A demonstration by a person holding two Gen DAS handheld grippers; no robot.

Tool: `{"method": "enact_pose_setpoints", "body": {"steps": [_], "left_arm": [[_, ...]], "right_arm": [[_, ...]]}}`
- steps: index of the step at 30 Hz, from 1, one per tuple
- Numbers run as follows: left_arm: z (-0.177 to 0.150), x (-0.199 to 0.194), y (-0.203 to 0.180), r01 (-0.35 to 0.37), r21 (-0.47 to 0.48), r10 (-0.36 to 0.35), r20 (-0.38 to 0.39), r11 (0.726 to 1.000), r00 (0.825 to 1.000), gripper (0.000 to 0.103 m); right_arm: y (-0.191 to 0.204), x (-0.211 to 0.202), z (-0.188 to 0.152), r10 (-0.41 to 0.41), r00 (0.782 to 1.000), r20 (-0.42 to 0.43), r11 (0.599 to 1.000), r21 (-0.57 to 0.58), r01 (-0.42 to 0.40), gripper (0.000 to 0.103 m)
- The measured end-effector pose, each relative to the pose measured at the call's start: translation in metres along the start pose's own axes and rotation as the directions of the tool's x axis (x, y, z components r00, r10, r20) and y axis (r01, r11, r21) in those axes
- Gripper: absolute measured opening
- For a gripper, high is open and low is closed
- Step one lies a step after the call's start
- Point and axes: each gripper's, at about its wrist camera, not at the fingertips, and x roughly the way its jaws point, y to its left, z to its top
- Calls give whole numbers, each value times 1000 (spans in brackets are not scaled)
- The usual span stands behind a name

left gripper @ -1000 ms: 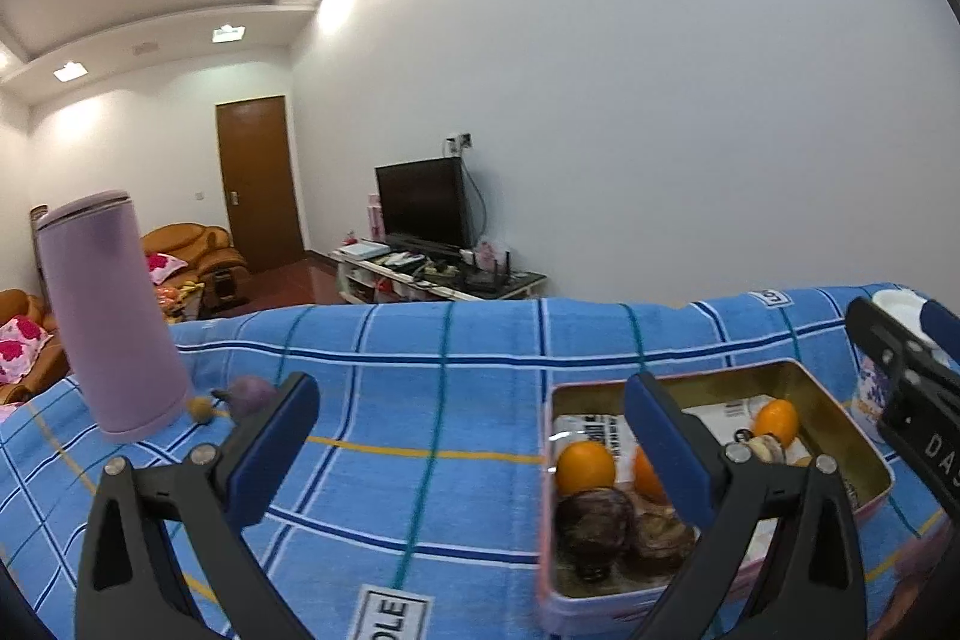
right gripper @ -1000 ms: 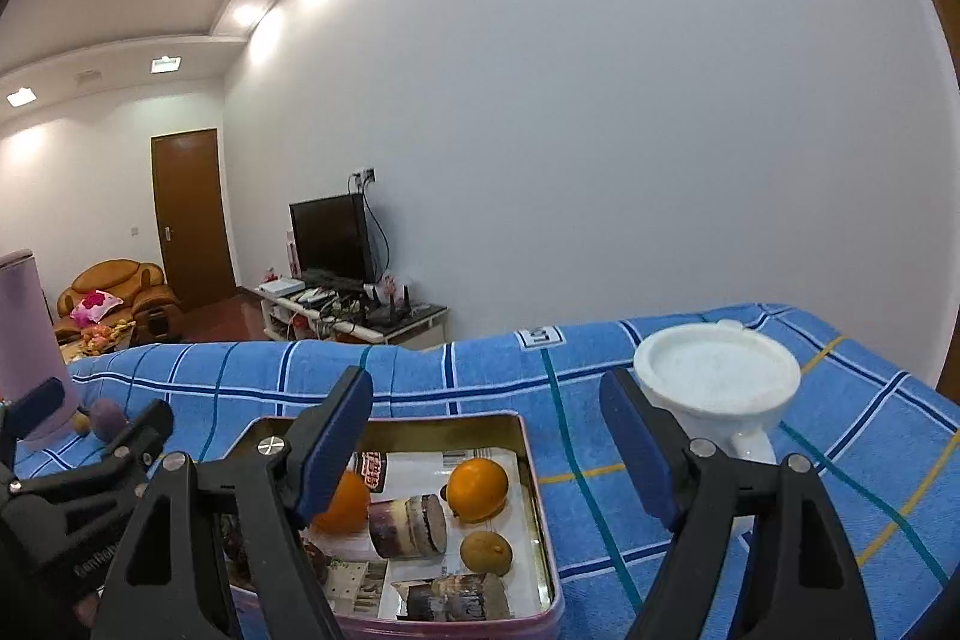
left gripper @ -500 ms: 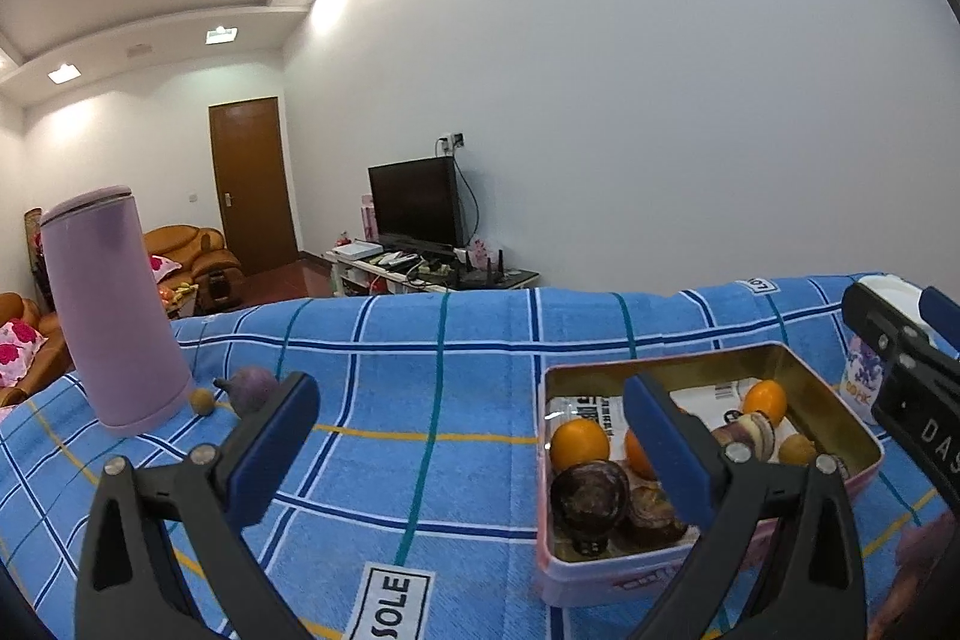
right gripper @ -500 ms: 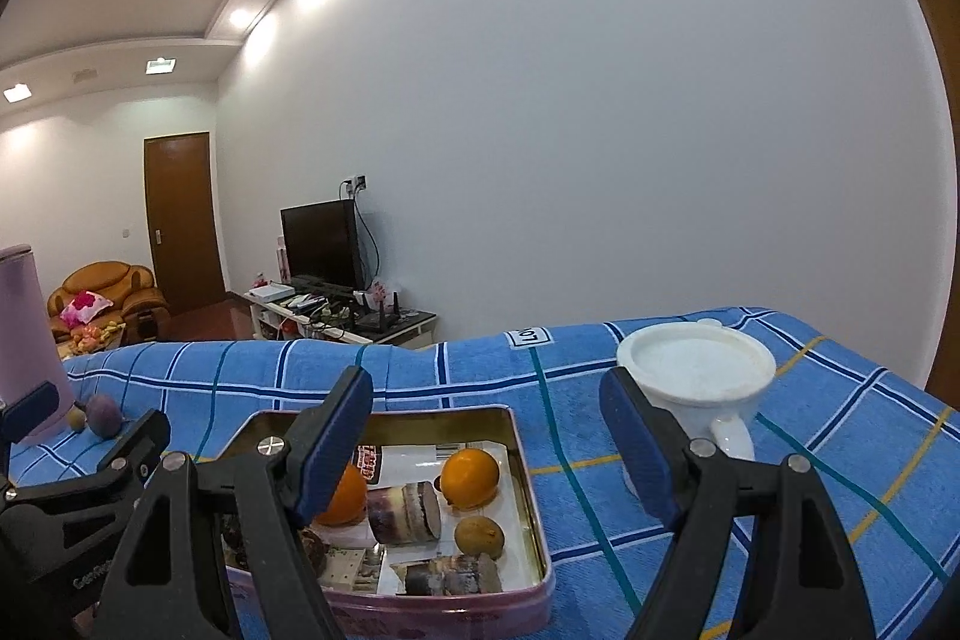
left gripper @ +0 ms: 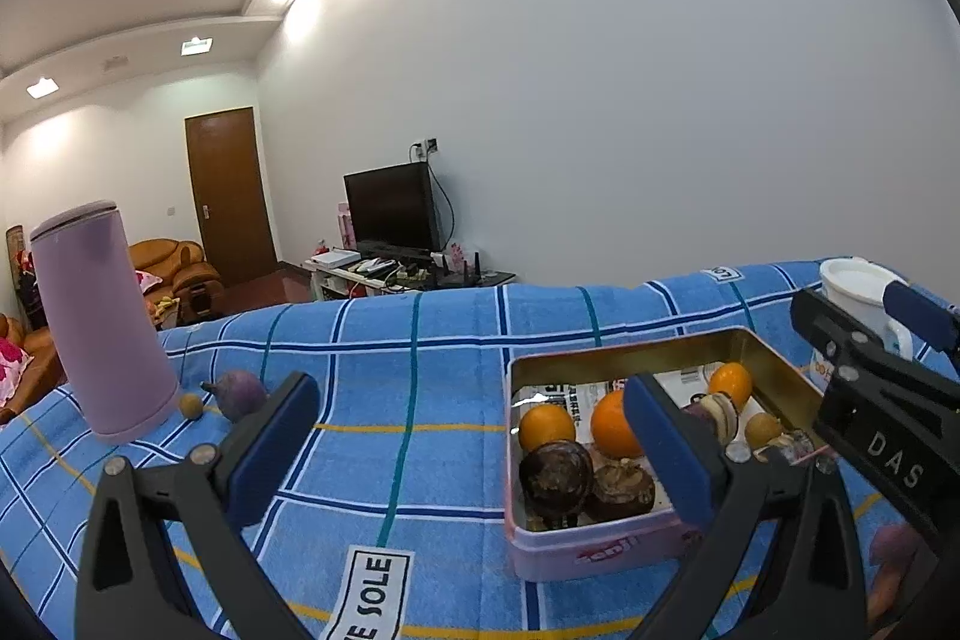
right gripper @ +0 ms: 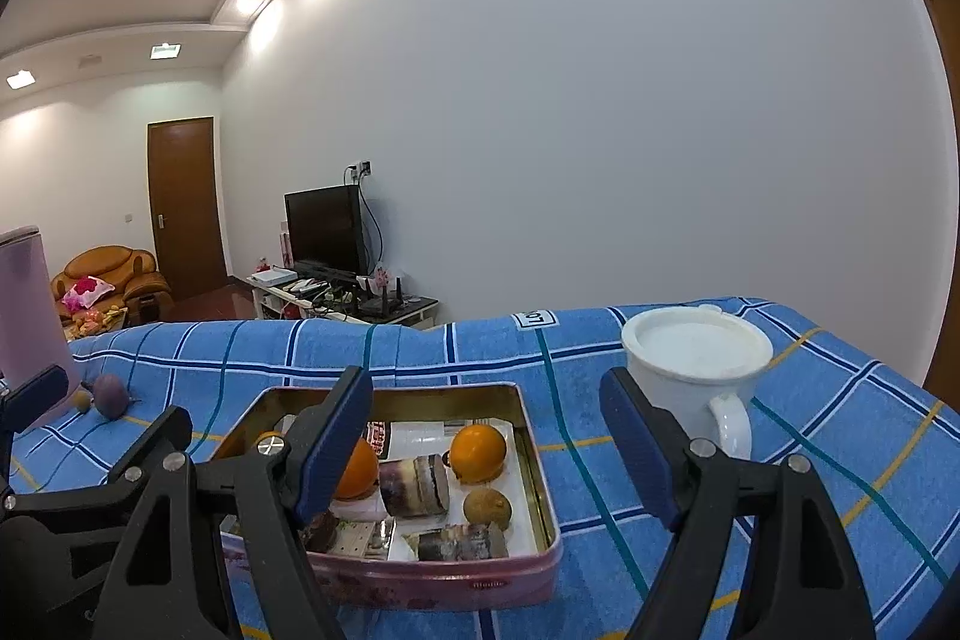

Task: Organize fruits
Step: 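Withdraw both open tools from the tin toward the beet and yellow fruit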

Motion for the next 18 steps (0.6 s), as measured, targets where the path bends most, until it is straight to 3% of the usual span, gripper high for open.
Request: {"method": "enact_pose_setpoints", "body": {"steps": [12,18], "left_arm": [[-4,-3,23,-19,-85,16,-32,996,999,103],[-6,-4,32,-44,-37,42,-42,998,998,103]], "right_arm": [[10,-7,-4,1,1000,-31,1000,-6,-1,79],[28,-9,-7,10,999,-54,1000,-13,-11,80]]}}
